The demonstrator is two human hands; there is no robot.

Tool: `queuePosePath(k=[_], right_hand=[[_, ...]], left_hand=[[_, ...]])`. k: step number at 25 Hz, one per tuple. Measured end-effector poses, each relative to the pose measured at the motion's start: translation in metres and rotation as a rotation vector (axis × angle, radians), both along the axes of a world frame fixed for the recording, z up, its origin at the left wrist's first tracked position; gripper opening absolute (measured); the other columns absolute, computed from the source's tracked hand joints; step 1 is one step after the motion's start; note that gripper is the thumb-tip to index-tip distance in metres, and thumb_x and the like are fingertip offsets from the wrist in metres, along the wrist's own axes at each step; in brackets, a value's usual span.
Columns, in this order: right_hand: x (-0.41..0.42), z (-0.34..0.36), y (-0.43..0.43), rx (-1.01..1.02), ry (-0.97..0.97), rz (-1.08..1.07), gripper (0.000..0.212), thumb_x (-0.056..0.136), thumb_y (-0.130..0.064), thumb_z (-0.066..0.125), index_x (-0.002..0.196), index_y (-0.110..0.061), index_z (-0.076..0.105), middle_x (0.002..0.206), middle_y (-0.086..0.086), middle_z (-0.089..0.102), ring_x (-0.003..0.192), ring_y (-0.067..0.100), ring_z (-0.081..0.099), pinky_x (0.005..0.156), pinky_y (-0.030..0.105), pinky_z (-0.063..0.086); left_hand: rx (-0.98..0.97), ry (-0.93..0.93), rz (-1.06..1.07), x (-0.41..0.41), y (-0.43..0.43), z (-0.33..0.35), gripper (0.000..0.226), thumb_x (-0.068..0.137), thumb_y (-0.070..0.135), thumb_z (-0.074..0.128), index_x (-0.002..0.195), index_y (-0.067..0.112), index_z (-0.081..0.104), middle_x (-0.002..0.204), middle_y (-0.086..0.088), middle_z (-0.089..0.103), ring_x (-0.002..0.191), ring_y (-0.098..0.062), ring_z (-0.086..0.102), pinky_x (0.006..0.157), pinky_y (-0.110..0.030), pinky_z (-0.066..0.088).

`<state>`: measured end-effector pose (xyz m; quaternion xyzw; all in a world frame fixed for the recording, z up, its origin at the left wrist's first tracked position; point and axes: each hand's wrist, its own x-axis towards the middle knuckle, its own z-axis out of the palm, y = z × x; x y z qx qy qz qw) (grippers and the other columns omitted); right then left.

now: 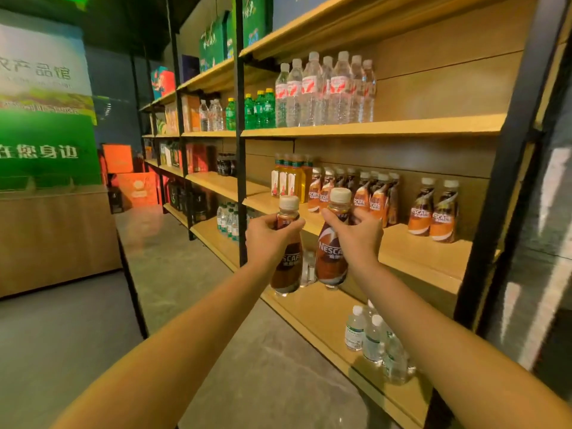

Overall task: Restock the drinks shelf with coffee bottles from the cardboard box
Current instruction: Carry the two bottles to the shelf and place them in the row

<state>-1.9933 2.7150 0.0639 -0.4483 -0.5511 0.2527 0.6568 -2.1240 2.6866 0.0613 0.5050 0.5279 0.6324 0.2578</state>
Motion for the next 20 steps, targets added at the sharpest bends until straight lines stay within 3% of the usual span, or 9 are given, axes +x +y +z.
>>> queuePosePath(k=[4, 6, 12, 14, 16, 18, 20], right_hand=[[0.005, -0.001, 0.063, -0.004, -0.011, -0.121, 0.022, 0.075, -0.031, 0.076, 0.091, -0.020, 0.068, 0.084, -0.007, 0.065, 0.082, 0.011, 0.063, 0.073, 0.028, 0.051], [0.008, -0.004, 0.096, 0.007, -0.013, -0.213, 0.024, 0.075, -0.033, 0.076, 0.091, -0.018, 0.068, 0.087, -0.004, 0.068, 0.085, 0.014, 0.065, 0.074, 0.030, 0.053], [0.000, -0.008, 0.194, 0.009, 0.033, -0.511, 0.031, 0.074, -0.035, 0.077, 0.097, -0.015, 0.072, 0.092, 0.002, 0.073, 0.086, 0.017, 0.069, 0.080, 0.042, 0.057], [-0.006, -0.007, 0.218, -0.010, 0.034, -0.563, 0.032, 0.074, -0.034, 0.077, 0.099, -0.014, 0.072, 0.094, 0.002, 0.073, 0.087, 0.017, 0.069, 0.082, 0.042, 0.057], [-0.010, -0.005, 0.238, -0.019, 0.050, -0.633, 0.039, 0.073, -0.036, 0.077, 0.104, -0.014, 0.070, 0.099, 0.002, 0.073, 0.092, 0.017, 0.068, 0.085, 0.042, 0.056], [-0.011, -0.001, 0.253, -0.024, 0.036, -0.698, 0.031, 0.075, -0.035, 0.076, 0.099, -0.017, 0.070, 0.094, -0.001, 0.072, 0.090, 0.014, 0.067, 0.084, 0.039, 0.055], [-0.007, 0.001, 0.265, -0.022, 0.002, -0.735, 0.021, 0.077, -0.033, 0.074, 0.094, -0.021, 0.069, 0.087, -0.004, 0.069, 0.083, 0.009, 0.064, 0.080, 0.033, 0.054]], left_hand=[[0.015, -0.009, -0.100, 0.002, 0.089, 0.000, 0.021, 0.074, 0.036, 0.076, 0.091, 0.026, 0.069, 0.097, 0.003, 0.071, 0.096, -0.019, 0.064, 0.089, -0.038, 0.049], [0.045, 0.001, -0.189, 0.004, 0.129, 0.002, 0.012, 0.076, 0.032, 0.075, 0.082, 0.031, 0.064, 0.091, 0.006, 0.068, 0.092, -0.016, 0.062, 0.087, -0.035, 0.048], [0.113, 0.057, -0.465, 0.005, 0.253, 0.007, 0.015, 0.077, 0.029, 0.074, 0.073, 0.033, 0.060, 0.080, 0.014, 0.063, 0.081, -0.006, 0.060, 0.078, -0.029, 0.046], [0.099, 0.063, -0.506, 0.009, 0.285, 0.008, 0.014, 0.076, 0.031, 0.075, 0.086, 0.027, 0.067, 0.090, 0.008, 0.067, 0.089, -0.010, 0.062, 0.081, -0.030, 0.049], [0.083, 0.072, -0.575, 0.014, 0.313, 0.011, 0.037, 0.077, 0.030, 0.074, 0.109, 0.013, 0.066, 0.101, 0.004, 0.066, 0.089, -0.008, 0.059, 0.079, -0.024, 0.048], [0.081, 0.064, -0.642, 0.022, 0.337, 0.012, 0.038, 0.079, 0.027, 0.073, 0.112, 0.010, 0.064, 0.092, 0.009, 0.061, 0.081, -0.004, 0.057, 0.068, -0.016, 0.043], [0.045, 0.014, -0.681, 0.029, 0.353, 0.011, 0.038, 0.080, 0.025, 0.073, 0.113, 0.010, 0.063, 0.090, 0.008, 0.060, 0.083, -0.006, 0.056, 0.070, -0.018, 0.043]])
